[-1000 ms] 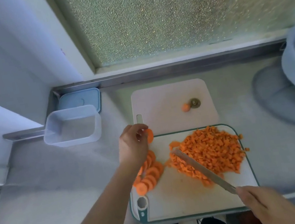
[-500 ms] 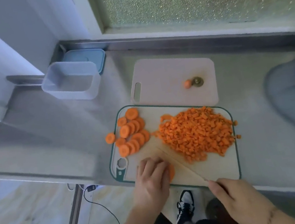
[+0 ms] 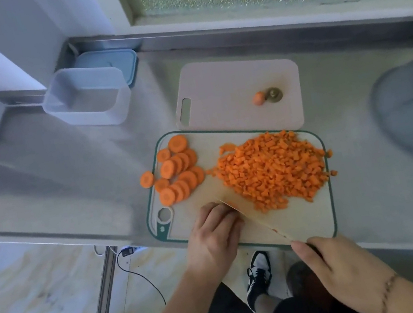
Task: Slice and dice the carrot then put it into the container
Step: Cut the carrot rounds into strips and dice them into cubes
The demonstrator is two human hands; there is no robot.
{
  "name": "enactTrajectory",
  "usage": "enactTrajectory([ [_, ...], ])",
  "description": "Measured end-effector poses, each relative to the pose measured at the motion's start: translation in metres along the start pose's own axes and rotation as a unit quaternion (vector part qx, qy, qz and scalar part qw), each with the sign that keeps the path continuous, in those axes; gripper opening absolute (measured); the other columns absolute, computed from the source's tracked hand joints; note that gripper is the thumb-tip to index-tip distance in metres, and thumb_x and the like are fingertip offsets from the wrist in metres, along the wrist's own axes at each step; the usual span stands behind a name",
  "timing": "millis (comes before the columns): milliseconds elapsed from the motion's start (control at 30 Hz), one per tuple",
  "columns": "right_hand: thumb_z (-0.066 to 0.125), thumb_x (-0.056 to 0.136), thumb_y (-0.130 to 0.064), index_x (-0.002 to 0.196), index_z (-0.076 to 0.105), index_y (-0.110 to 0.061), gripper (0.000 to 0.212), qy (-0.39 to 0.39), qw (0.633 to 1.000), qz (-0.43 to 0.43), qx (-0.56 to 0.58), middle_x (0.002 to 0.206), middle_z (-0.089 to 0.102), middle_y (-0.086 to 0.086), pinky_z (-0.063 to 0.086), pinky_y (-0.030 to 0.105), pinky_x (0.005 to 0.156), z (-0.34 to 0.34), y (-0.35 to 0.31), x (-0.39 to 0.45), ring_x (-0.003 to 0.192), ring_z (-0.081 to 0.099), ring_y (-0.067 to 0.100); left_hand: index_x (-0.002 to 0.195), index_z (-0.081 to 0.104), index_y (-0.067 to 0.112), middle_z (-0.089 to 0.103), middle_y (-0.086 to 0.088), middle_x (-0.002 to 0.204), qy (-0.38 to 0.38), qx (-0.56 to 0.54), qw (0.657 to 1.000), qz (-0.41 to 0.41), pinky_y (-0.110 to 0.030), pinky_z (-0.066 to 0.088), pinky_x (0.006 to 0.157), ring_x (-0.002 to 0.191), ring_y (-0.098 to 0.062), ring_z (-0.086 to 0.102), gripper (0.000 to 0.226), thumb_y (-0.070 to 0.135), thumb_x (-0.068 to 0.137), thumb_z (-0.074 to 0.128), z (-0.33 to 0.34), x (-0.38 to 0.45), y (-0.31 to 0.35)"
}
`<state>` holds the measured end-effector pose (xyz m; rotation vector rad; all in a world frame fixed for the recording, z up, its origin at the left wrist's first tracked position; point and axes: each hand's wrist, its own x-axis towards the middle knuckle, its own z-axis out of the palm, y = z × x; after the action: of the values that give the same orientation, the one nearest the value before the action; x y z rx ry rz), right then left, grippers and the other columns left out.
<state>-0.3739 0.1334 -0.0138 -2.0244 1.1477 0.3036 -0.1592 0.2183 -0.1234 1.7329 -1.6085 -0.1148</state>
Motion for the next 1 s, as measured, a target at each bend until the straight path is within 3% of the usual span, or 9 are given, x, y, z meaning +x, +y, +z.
enactTrajectory([
  [100,0.016,0.088,-0.063,0.062,0.045,-0.033,0.049,-0.021,1.000,0.009,0.018,0.058,0.060,-0.018,0.044,0.017,0.063,-0.001,-0.006,-0.004,0.064,0.056,-0.003,0.098,0.077,0.005,0.070,-0.004,0.110,0.003,0.000,1.000,-0.002,-0.036,0.053,0.093,0.102,-0.029,0.062,0.011,0.009,0.089,0.078,0.000,0.001,0.001],
  [233,0.011,0.087,-0.066,0.062,0.048,-0.026,0.061,-0.028,0.999,0.023,-0.006,0.055,0.053,-0.005,0.045,0.027,0.060,-0.004,-0.013,0.007,0.054,0.051,0.009,0.099,0.077,0.004,0.071,-0.005,0.112,-0.006,-0.007,1.000,0.000,-0.036,0.053,0.093,0.101,-0.027,0.064,0.012,0.008,0.088,0.079,0.000,0.002,-0.001],
  [333,0.014,0.089,-0.065,0.061,0.047,-0.024,0.060,-0.012,1.000,0.016,-0.002,0.051,0.047,-0.005,0.041,0.026,0.055,-0.002,-0.015,0.020,0.050,0.047,0.008,0.102,0.077,0.004,0.071,-0.007,0.114,-0.021,-0.002,1.000,0.004,-0.038,0.054,0.090,0.103,-0.028,0.064,0.013,0.009,0.091,0.076,-0.002,0.001,-0.002],
  [467,0.010,0.082,-0.070,0.064,0.054,-0.020,0.069,-0.004,1.000,0.013,0.011,0.058,0.058,0.003,0.047,0.033,0.061,0.000,-0.005,0.009,0.057,0.056,0.014,0.105,0.075,0.004,0.070,-0.006,0.115,-0.040,0.016,0.999,0.020,-0.041,0.053,0.093,0.107,-0.031,0.064,0.014,0.007,0.092,0.072,-0.009,-0.001,-0.001],
  [600,0.013,0.084,-0.068,0.065,0.056,-0.023,0.065,-0.015,0.999,0.029,0.014,0.061,0.060,-0.003,0.049,0.030,0.066,0.000,0.000,-0.002,0.064,0.059,0.010,0.099,0.075,0.005,0.070,-0.004,0.110,-0.031,0.013,0.999,0.002,-0.038,0.053,0.089,0.100,-0.031,0.062,0.009,0.005,0.090,0.073,-0.007,-0.003,0.000],
  [833,0.009,0.089,-0.067,0.066,0.048,-0.021,0.065,-0.039,0.998,0.032,-0.032,0.060,0.054,-0.002,0.049,0.036,0.064,0.002,-0.017,0.016,0.056,0.053,0.014,0.103,0.076,0.005,0.070,-0.005,0.113,-0.040,0.017,0.999,0.013,-0.035,0.052,0.093,0.102,-0.030,0.063,0.014,0.004,0.089,0.075,-0.010,-0.001,0.000],
  [1000,0.014,0.087,-0.067,0.058,0.045,-0.026,0.058,-0.023,0.999,0.022,0.017,0.048,0.050,-0.007,0.043,0.027,0.058,-0.005,-0.013,0.009,0.048,0.046,0.005,0.096,0.075,0.005,0.067,-0.005,0.105,-0.042,0.021,0.999,0.010,-0.037,0.054,0.081,0.090,-0.029,0.062,0.005,0.006,0.091,0.074,-0.014,0.000,-0.001],
])
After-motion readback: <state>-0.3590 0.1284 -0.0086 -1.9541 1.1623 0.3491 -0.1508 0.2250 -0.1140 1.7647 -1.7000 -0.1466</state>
